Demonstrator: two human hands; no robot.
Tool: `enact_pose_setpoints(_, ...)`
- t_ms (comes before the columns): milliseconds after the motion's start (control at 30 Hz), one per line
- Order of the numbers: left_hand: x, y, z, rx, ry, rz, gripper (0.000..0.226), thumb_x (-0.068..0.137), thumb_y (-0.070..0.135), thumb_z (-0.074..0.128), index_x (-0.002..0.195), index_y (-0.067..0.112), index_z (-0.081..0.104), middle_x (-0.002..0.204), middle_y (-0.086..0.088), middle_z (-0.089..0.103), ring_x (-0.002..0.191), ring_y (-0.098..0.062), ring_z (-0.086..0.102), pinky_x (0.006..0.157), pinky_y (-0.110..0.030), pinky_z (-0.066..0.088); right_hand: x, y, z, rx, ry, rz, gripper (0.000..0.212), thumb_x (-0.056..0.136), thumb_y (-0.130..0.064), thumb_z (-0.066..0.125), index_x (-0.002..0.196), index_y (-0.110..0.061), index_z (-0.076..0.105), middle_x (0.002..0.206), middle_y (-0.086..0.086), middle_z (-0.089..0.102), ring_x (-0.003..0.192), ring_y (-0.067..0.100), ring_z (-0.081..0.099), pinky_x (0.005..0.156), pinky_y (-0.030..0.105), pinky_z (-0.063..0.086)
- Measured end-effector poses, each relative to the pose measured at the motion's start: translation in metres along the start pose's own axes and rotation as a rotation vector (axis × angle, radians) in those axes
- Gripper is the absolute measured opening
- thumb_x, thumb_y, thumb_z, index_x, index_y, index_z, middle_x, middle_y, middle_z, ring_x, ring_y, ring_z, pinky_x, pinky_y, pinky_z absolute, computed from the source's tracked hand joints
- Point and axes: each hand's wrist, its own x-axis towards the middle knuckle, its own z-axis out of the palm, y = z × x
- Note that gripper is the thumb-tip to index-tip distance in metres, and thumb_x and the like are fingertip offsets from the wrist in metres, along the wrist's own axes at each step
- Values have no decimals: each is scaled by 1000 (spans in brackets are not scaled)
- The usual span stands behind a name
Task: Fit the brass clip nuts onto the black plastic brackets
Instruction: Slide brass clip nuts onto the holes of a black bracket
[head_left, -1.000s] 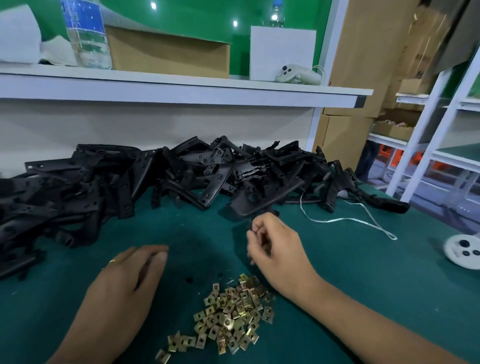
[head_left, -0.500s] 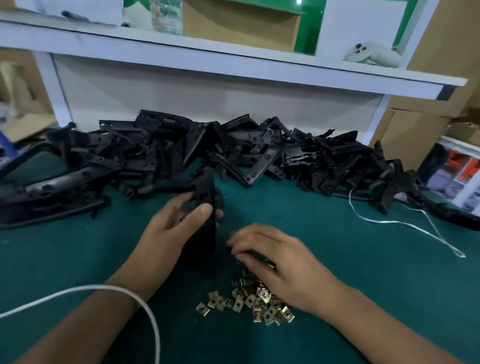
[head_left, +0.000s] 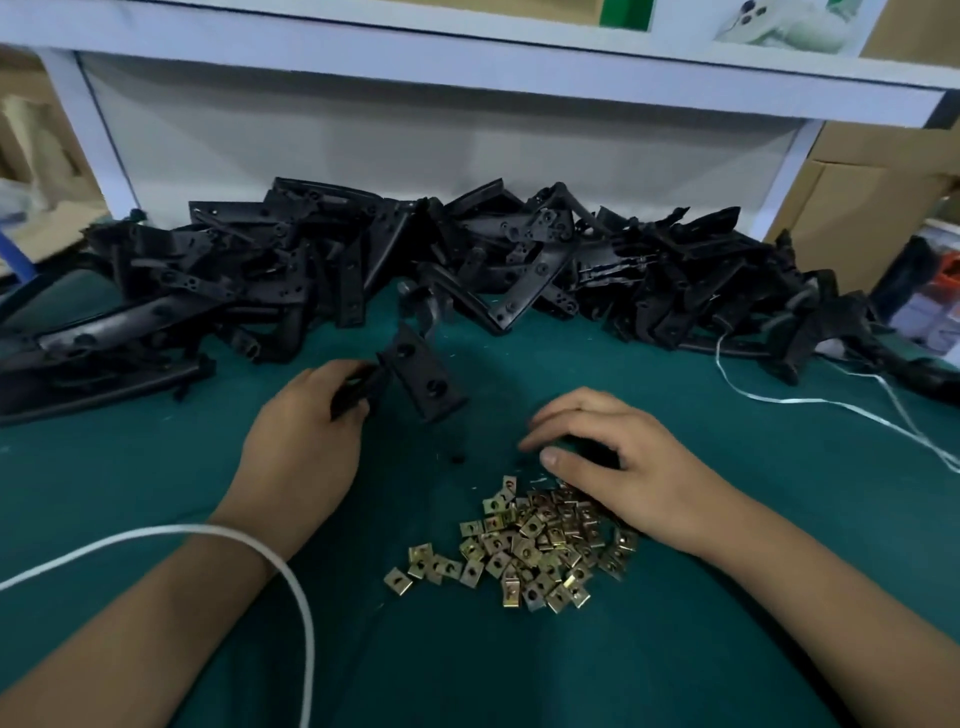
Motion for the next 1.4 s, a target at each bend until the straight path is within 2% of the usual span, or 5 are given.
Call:
enact_pose_setpoints(233,0,1,-1,-339,70,-19,10,98,50,63,96,45,71,85,19,71,78,2,65,72,-28,50,0,-9,10,-184,-118,-144,27,106,-34,59,130,-36,71,131,-12,53,132,13,45,113,31,37)
enact_pose_setpoints(633,4,4,-16,-1102,301,-290,64,74,84,54,96,23,55,64,10,32,55,-11,26,44,-22,21,8,-12,5,-162,-119,-114,14,99,-42,68,109,-34,73,126,-20,58,129,4,48,111,21,35)
enact_pose_setpoints(1000,-11,14,-8,-406,-91,120,40,85,75,53,97,40,69,82,9,57,70,-10,53,66,-38,40,2,-11,12,110,34,-21,7,104,-26,64,102,-32,61,112,-17,71,112,8,65,93,24,51)
enact_pose_setpoints(1133,-12,19,-3,-107,-47,100,32,81,71,63,102,47,70,91,10,51,82,-3,55,69,-27,42,5,-7,9,388,294,21,14,106,-14,60,109,-28,58,95,-1,77,93,21,73,90,42,55)
enact_pose_setpoints(1400,-9,16,1,77,-109,43,30,84,67,62,89,38,67,92,9,50,81,-6,53,69,-32,45,8,-11,13,718,427,83,16,102,2,61,111,-9,70,102,9,81,96,24,79,89,27,61)
